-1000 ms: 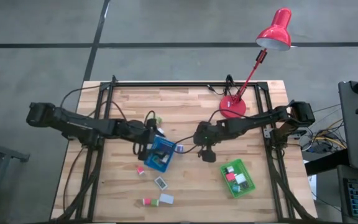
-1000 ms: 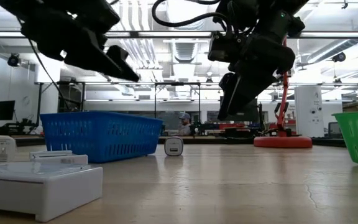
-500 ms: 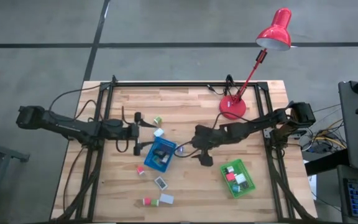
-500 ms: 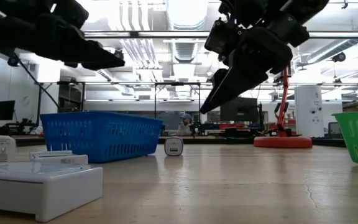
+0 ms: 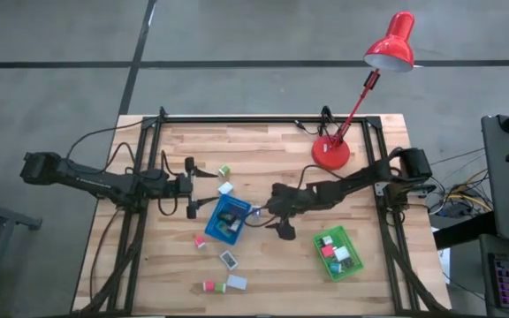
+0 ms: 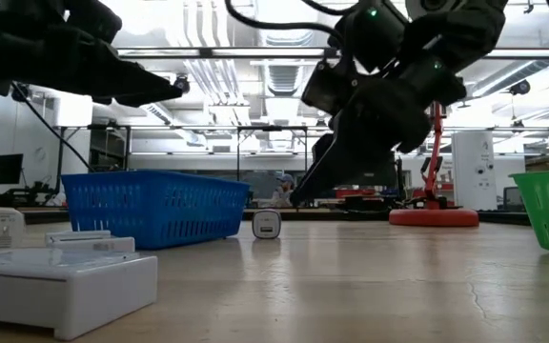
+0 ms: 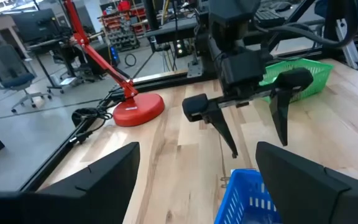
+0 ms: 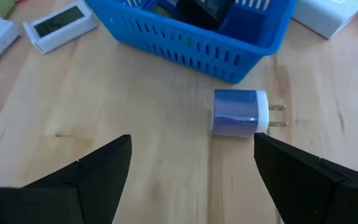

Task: Pick & Place Office items
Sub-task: Put the violet charger adapter into the green bin

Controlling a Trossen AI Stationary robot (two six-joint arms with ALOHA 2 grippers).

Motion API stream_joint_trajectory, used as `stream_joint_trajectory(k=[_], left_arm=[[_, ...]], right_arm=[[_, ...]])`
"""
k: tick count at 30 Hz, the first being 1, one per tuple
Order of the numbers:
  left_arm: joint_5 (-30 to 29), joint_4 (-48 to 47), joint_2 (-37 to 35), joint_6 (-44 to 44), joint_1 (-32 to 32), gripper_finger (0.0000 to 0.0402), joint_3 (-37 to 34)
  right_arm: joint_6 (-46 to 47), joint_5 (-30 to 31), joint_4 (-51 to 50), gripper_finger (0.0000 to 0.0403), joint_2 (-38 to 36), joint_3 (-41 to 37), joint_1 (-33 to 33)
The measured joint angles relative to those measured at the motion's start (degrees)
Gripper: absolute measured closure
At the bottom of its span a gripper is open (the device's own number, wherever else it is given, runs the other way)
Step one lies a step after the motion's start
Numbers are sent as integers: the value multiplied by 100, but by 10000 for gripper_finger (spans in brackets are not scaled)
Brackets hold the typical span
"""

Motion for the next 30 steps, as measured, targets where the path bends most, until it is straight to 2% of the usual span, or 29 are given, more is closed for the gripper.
stream_joint_trajectory(k=[9,30], left_arm=[[-137,-160,31,0,11,76,0],[-238,-133,31,-4,13,76,0]], right_arm=[[-72,279,69,77,129,65,-3],[-78,435,351,77,413,166,-76]])
